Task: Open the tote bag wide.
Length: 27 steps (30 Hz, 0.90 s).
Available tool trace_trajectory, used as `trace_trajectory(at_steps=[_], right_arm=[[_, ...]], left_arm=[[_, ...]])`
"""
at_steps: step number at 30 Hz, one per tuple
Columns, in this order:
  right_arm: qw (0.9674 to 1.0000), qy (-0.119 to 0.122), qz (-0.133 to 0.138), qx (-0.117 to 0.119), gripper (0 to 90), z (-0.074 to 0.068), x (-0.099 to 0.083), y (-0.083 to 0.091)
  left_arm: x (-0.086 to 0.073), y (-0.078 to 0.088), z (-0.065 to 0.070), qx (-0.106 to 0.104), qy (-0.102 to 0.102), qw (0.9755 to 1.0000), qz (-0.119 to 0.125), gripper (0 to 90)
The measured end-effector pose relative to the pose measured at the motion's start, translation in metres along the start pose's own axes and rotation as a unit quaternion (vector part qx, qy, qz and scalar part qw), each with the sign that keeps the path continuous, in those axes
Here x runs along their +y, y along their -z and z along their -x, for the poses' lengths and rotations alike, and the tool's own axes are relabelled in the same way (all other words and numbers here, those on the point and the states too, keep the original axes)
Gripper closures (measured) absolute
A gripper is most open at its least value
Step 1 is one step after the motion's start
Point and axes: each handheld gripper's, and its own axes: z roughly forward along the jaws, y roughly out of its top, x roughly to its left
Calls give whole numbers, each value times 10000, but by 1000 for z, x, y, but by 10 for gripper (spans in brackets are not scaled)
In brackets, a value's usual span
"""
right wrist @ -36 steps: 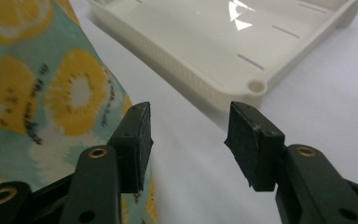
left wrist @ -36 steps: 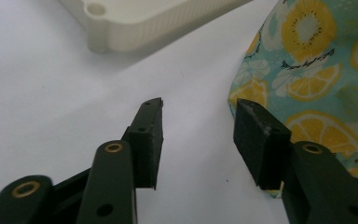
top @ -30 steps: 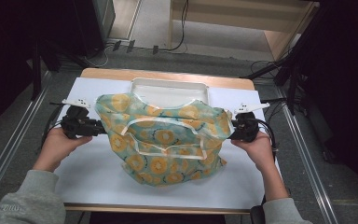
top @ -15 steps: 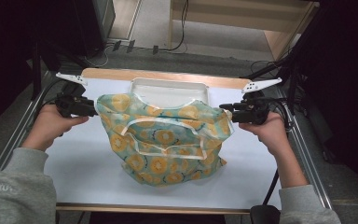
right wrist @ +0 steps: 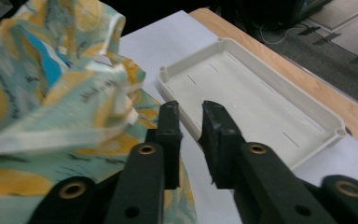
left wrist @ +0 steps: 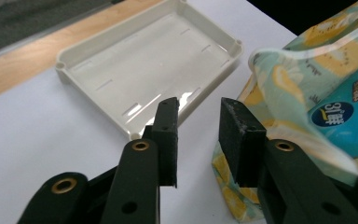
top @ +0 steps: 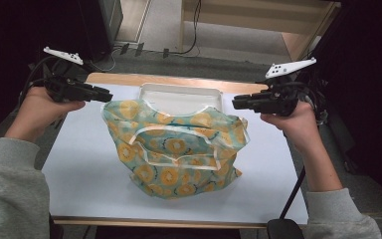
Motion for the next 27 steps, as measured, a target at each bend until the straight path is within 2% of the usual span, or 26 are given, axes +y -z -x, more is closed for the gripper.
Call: trace_trajectory(at_steps=[3,7,10,13,16,21,25,27], right_arm=[[9999,138,5,28,866,-12,14,7],[9997,243,0,92,900,-27,29,14],[9990,405,-31,201,900,-41,38,16],[9981,527,-108,288,900,-56,42,14],[9969,666,-200,358,900,-67,42,11],[9959,726,-256,475,900,-74,35,10],[9950,810,-327,495,900,-78,26,11],[9943,878,-377,476,900,-78,20,9]], left_arm=[[9,9,4,-13,-75,9999,73,755],[21,18,14,-103,-152,9997,128,858],[30,20,25,-182,-273,9994,102,900],[36,16,39,-295,-415,9987,63,900],[38,8,52,-338,-543,9979,-114,900],[37,-4,69,-450,-731,9960,-258,900],[33,-14,75,-554,-781,9949,-331,900],[29,-20,76,-631,-739,9946,-365,900]])
